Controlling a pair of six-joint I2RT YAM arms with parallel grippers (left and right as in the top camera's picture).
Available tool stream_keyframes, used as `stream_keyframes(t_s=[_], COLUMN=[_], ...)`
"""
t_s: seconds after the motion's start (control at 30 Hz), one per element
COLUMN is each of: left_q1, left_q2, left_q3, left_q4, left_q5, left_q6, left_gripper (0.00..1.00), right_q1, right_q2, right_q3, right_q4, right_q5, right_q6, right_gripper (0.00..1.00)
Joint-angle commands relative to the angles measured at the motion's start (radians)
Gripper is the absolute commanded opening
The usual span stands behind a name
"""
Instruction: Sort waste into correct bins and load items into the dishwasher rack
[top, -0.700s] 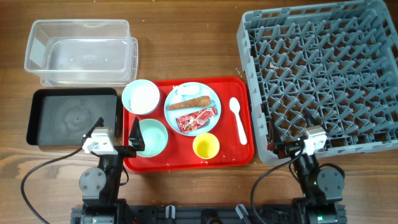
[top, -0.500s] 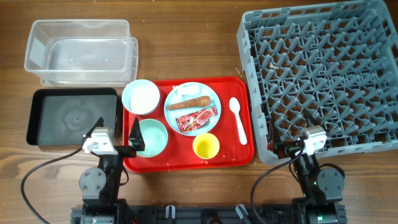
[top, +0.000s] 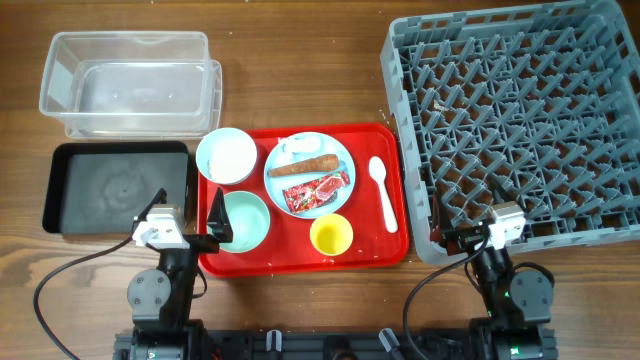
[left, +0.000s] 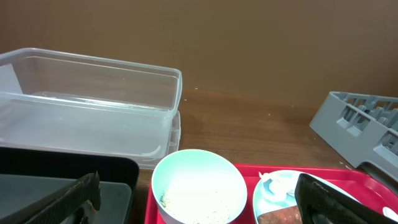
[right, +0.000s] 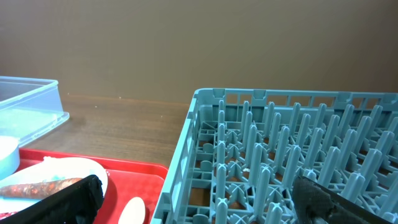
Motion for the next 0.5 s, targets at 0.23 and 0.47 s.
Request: stream_keyframes(t_s=[0.23, 0.47], left_q1=[0.003, 0.003], left_q2=[-0.007, -0.007], left_q3=[-0.005, -0.005], left_q4=[-0.005, -0.004], left_q5=[0.009, 0.009], left_q6=[0.02, 0.02], left_gripper=[1.0, 1.0], right_q1=[0.005, 0.005], right_q2=[0.0, 0.0], right_q3=[-0.001, -0.001], right_q4=[0.005, 0.005], right_q5=[0.014, 0.014], right_q6=[0.013, 0.035], right_gripper=[1.0, 1.0])
